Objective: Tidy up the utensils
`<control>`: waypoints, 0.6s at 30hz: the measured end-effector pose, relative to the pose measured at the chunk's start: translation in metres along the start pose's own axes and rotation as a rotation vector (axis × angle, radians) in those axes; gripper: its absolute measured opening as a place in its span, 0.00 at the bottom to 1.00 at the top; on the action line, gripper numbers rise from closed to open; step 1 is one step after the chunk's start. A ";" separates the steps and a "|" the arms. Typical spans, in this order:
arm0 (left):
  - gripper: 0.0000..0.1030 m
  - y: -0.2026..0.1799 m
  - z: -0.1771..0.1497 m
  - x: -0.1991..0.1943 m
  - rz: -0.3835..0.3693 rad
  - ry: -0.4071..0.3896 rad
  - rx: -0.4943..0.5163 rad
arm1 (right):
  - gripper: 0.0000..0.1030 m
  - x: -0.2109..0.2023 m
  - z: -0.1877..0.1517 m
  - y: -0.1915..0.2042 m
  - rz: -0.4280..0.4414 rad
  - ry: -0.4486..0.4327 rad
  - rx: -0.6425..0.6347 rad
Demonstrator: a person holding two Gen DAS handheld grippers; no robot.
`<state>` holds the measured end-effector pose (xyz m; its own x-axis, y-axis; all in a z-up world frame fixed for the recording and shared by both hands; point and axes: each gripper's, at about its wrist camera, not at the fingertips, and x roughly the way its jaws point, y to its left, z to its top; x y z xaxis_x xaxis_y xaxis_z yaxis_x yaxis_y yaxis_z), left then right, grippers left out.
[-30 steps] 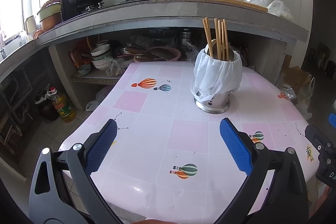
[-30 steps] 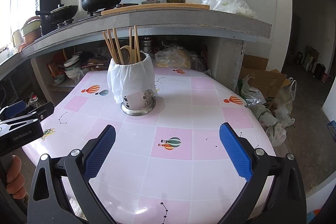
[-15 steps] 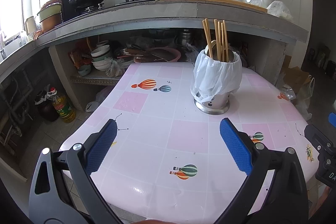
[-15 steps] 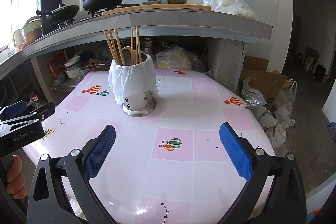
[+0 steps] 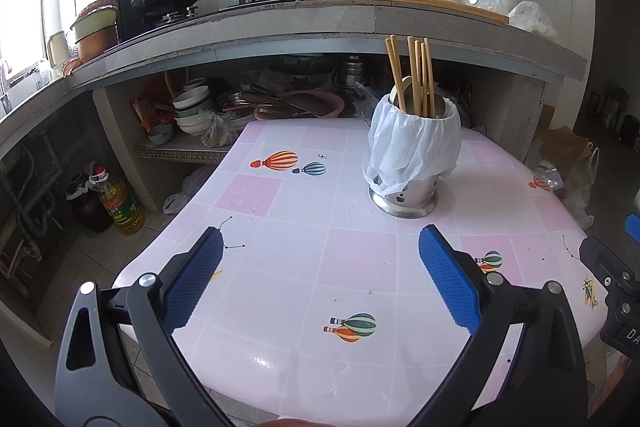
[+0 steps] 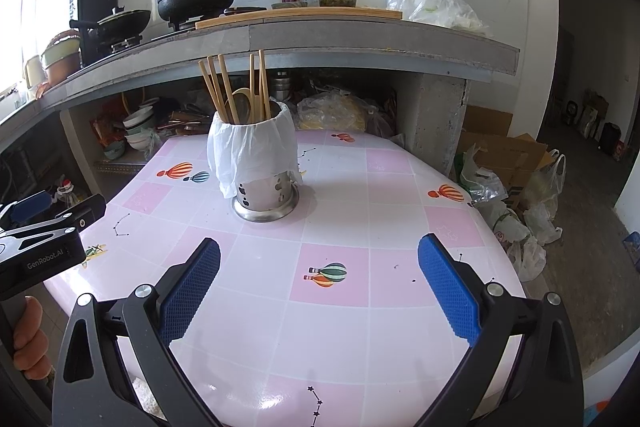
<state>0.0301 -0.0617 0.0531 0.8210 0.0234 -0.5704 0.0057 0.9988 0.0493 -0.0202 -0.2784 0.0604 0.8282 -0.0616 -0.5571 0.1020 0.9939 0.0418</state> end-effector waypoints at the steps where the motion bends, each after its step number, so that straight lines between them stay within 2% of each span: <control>1: 0.92 0.000 -0.001 0.000 0.000 0.000 0.000 | 0.94 0.000 0.000 0.000 0.000 0.001 0.001; 18: 0.92 0.000 0.000 0.000 0.001 -0.001 0.001 | 0.94 0.000 0.001 0.000 0.003 0.002 0.003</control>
<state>0.0303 -0.0618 0.0531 0.8213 0.0240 -0.5700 0.0057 0.9987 0.0503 -0.0200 -0.2783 0.0609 0.8273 -0.0588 -0.5587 0.1012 0.9938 0.0454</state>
